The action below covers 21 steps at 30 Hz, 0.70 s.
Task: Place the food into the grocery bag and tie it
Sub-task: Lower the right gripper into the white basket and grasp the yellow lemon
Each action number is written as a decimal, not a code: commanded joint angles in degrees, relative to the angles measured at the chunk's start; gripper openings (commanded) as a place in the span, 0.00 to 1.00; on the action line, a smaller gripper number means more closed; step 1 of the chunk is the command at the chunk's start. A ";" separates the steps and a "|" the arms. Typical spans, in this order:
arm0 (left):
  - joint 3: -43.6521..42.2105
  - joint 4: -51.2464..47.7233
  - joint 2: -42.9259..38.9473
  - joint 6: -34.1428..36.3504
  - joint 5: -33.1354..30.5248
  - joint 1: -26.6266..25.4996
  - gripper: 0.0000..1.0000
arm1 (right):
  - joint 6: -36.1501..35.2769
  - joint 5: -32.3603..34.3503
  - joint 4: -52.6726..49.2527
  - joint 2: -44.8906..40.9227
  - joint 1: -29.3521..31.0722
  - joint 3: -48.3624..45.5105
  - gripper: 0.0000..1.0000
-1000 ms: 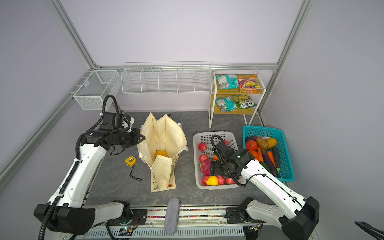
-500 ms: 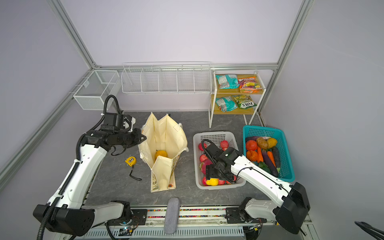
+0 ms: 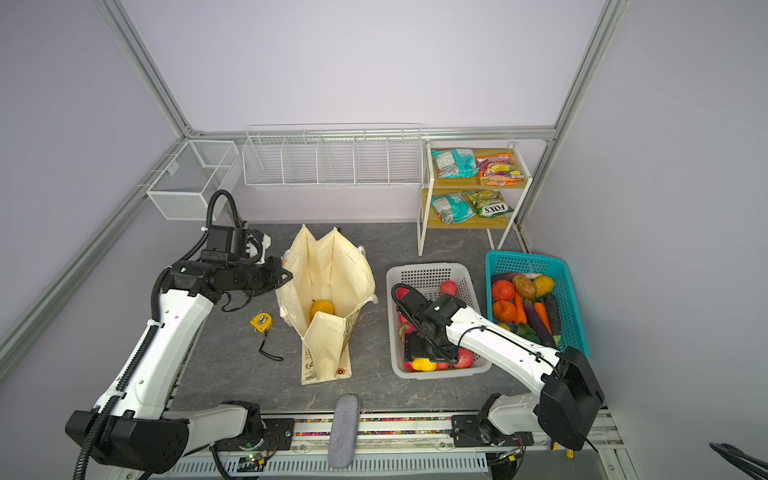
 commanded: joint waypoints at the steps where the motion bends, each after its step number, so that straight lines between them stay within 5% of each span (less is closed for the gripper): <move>1: -0.73 -1.03 -1.45 1.01 0.42 -0.42 0.00 | 2.39 -0.72 -0.19 1.49 1.00 -0.34 0.88; 21: -0.73 -1.29 -1.06 2.04 0.99 -0.42 0.00 | 6.22 0.29 0.23 5.85 2.32 -1.06 0.69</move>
